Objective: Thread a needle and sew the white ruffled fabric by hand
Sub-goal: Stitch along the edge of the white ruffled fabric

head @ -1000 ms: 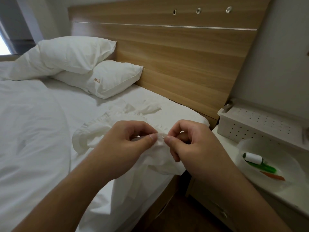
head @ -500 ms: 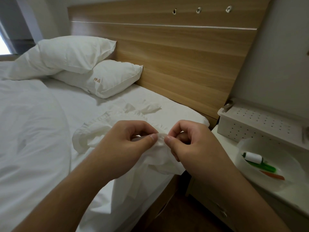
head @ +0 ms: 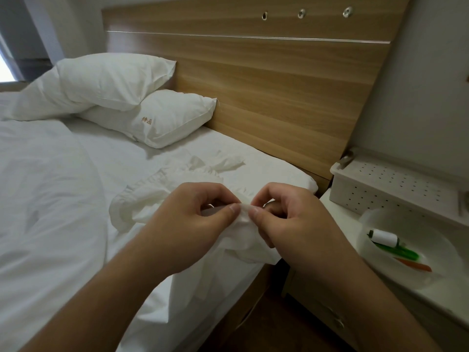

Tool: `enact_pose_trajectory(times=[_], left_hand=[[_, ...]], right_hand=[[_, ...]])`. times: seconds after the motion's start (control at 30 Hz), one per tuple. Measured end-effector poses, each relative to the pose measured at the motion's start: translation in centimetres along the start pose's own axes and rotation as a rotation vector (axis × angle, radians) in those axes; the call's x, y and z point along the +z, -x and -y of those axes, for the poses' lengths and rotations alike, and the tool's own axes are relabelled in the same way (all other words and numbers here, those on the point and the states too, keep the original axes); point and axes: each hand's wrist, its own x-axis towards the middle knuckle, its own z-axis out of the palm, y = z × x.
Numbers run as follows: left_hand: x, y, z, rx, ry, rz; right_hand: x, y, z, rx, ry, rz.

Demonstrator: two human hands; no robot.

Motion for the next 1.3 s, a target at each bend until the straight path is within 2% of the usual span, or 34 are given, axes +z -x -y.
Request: enact_pose_trajectory(times=[0.6,0.93,1.3], left_hand=[[0.5,0.1,-0.2,0.071,-0.195,-0.037],[0.3,0.1,0.2,0.109,-0.178,-0.003],[0.0,0.1,0.1,0.080,-0.152,-0.003]], right_hand=[[1.1,0.1,-0.1,-0.022,0.114,-0.107],[1.2,0.2,-0.1,-0.018,0.174,-0.120],[0.3,0.1,0.0,0.034,-0.026,-0.021]])
